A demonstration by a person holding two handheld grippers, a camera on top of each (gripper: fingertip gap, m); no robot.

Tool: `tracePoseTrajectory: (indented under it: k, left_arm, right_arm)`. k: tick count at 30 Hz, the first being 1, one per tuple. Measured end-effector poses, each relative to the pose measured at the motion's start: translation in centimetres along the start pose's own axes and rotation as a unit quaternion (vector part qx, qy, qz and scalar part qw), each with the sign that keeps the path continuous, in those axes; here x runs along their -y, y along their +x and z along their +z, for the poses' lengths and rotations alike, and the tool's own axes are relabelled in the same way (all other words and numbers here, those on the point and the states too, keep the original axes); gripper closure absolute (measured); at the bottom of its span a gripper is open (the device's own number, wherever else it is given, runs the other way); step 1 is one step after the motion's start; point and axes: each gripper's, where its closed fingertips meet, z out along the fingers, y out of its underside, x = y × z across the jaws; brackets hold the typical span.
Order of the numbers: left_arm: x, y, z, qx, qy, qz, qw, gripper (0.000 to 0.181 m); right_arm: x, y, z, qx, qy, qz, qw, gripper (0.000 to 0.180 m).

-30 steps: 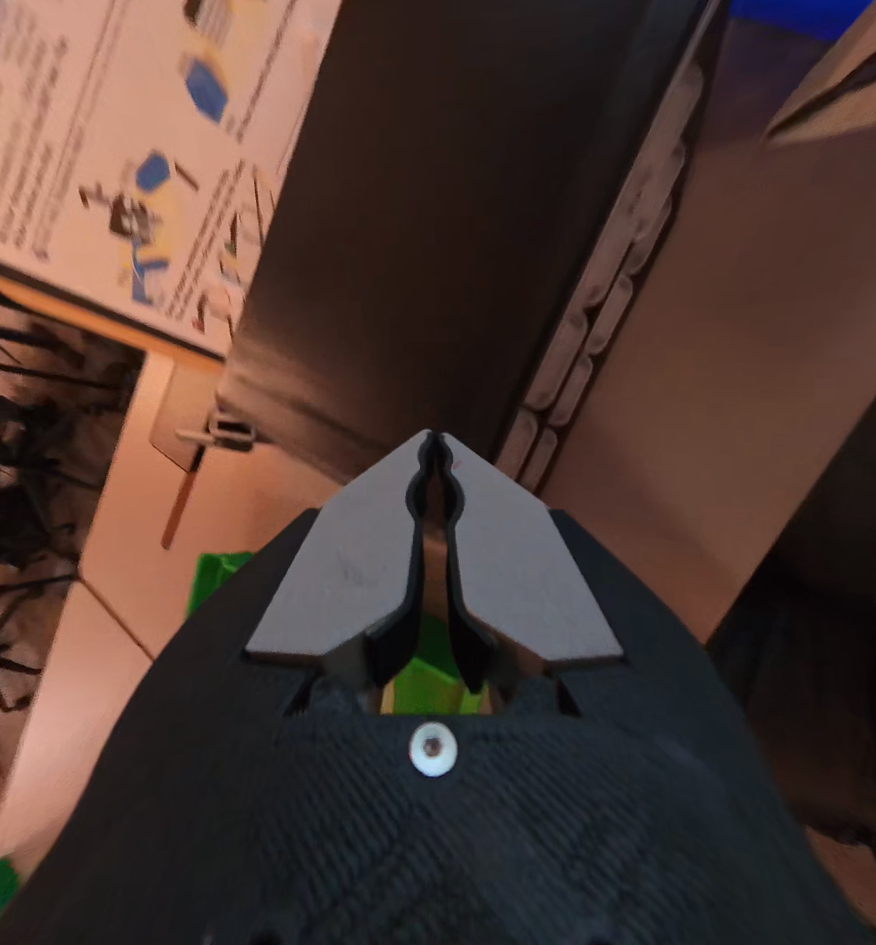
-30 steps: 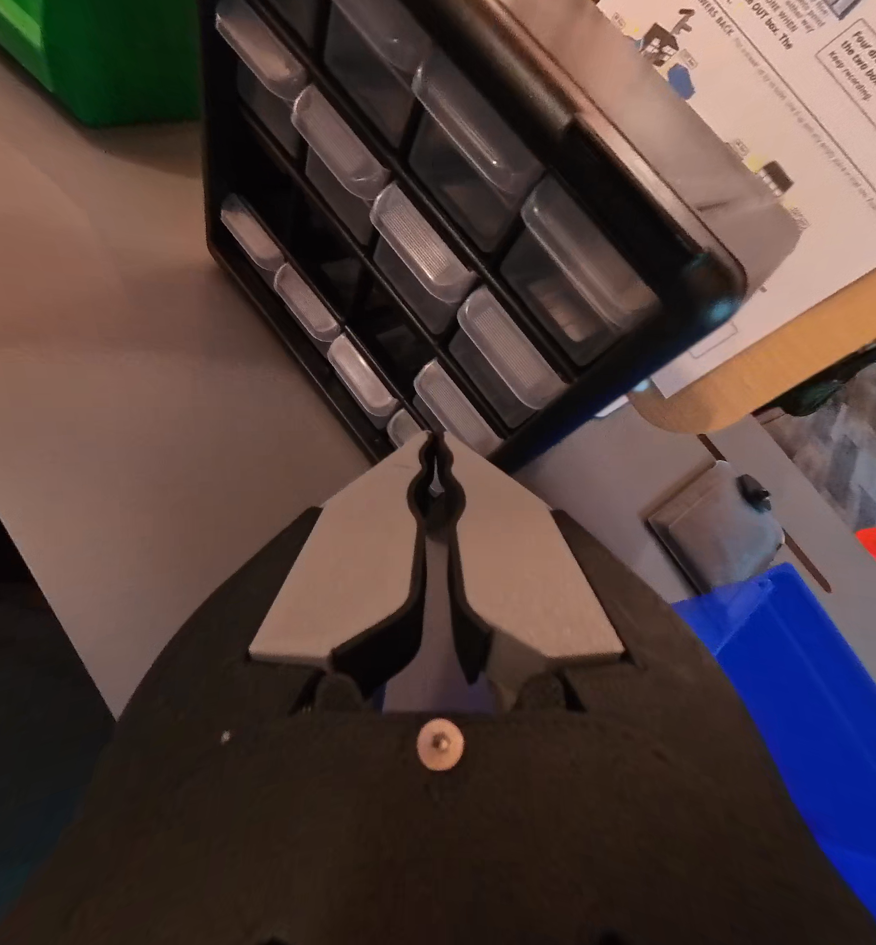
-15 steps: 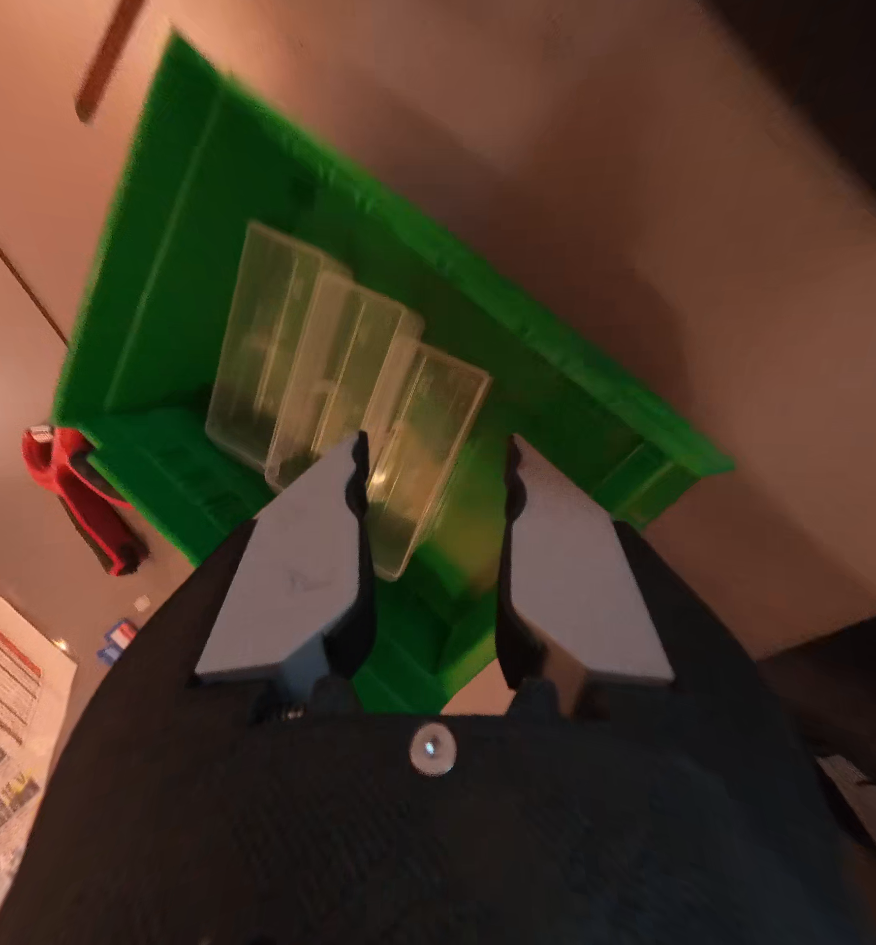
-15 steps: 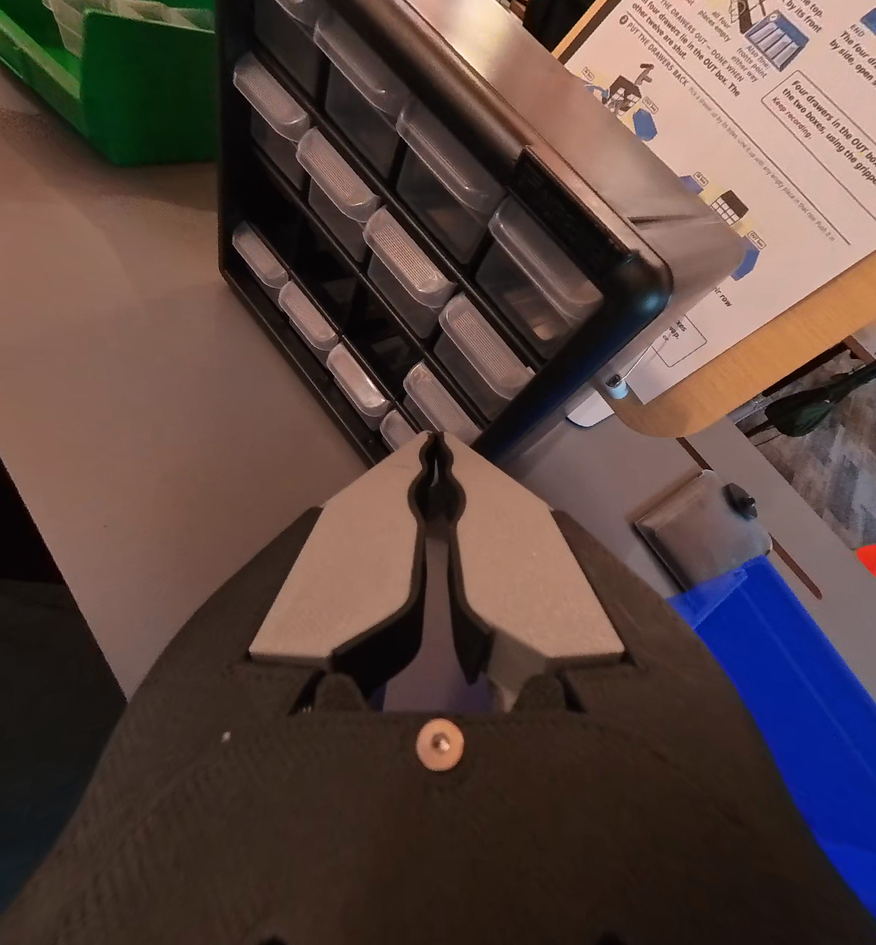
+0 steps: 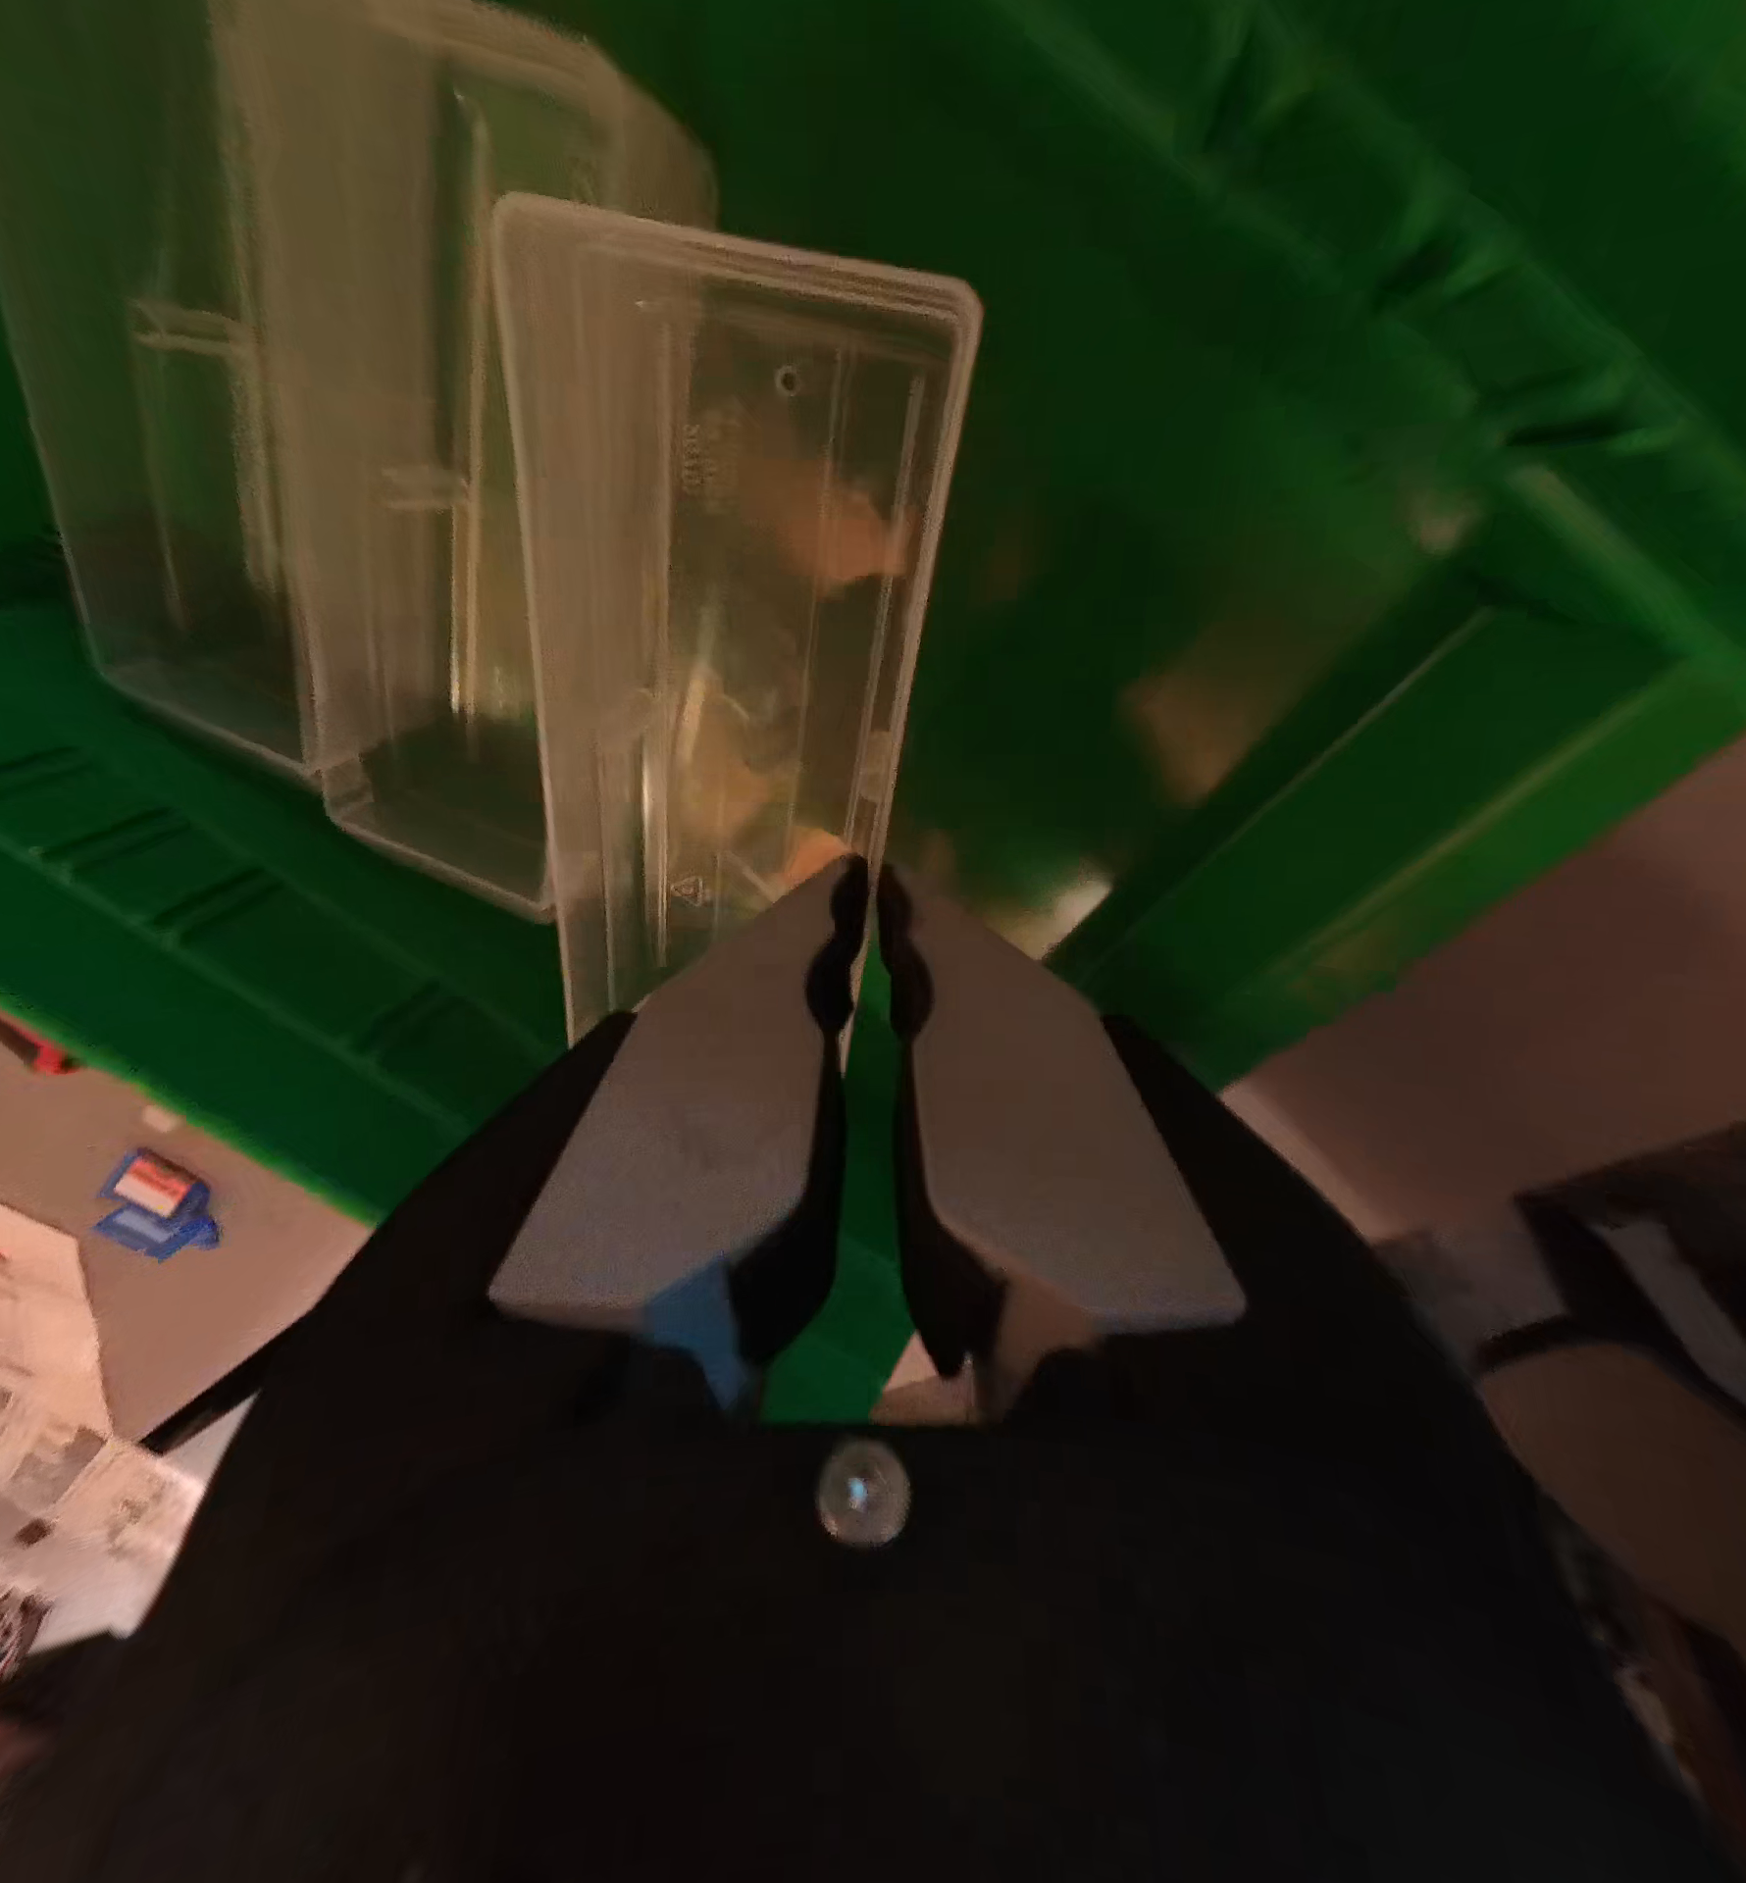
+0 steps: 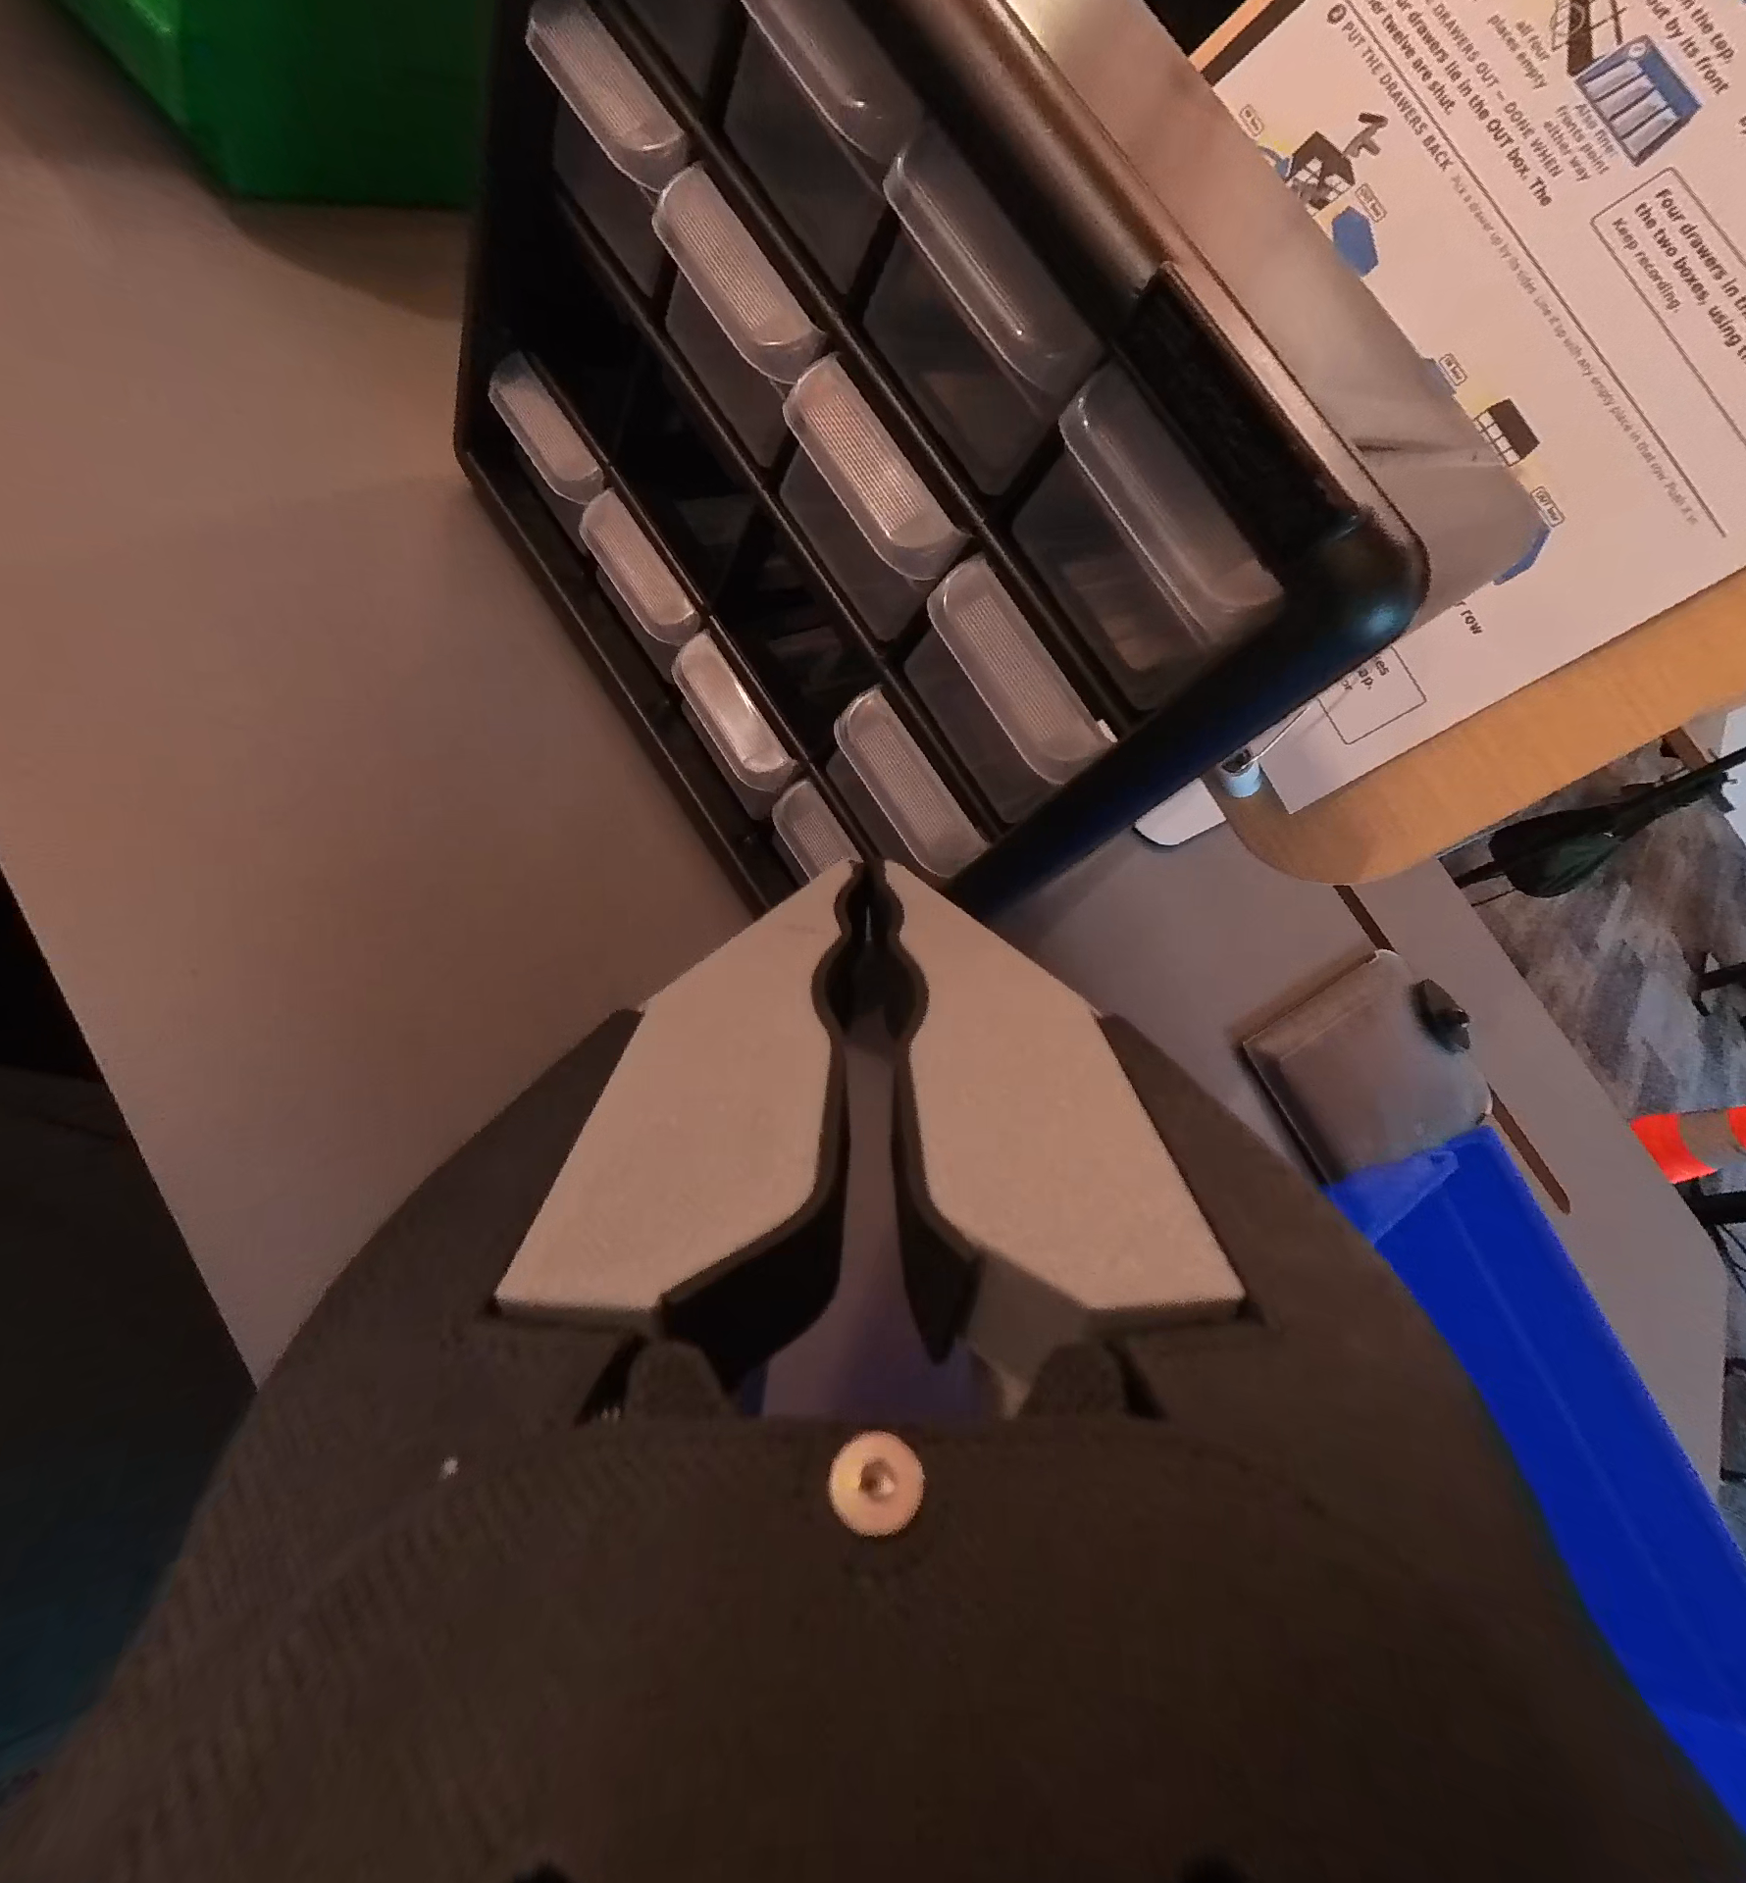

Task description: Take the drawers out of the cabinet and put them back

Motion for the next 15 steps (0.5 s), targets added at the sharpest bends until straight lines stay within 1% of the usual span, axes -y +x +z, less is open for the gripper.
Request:
tracePoseTrajectory:
  k: [4,7,9,11,13,15]
  left_arm:
    - [2.2,-0.7,-6.2,0.044,0.064,0.017,0.997,0.181]
    - [4.2,1.6,-11.2,0.048,0.120,0.051,0.990,0.181]
    - [5.6,4.8,-13.7,0.040,0.147,0.089,0.984,0.181]
    - [6.6,8.6,-15.1,0.036,0.156,0.142,0.977,0.181]
    - [7.0,13.5,-15.6,0.008,0.152,0.213,0.965,0.181]
    - [6.6,18.3,-15.3,-0.029,0.131,0.280,0.951,0.179]
  right_arm:
    - [0.3,0.4,-0.7,-0.007,0.009,0.002,1.000,0.180]
    - [1.0,1.2,-1.6,-0.030,0.027,0.002,0.999,0.180]
    - [1.7,1.6,-2.2,-0.040,0.044,0.008,0.998,0.180]
    - [2.3,1.8,-2.9,-0.042,0.061,0.016,0.997,0.180]
    - [2.5,1.8,-3.4,-0.046,0.067,0.017,0.997,0.180]
    - [2.4,1.9,-3.9,-0.055,0.063,0.011,0.996,0.180]
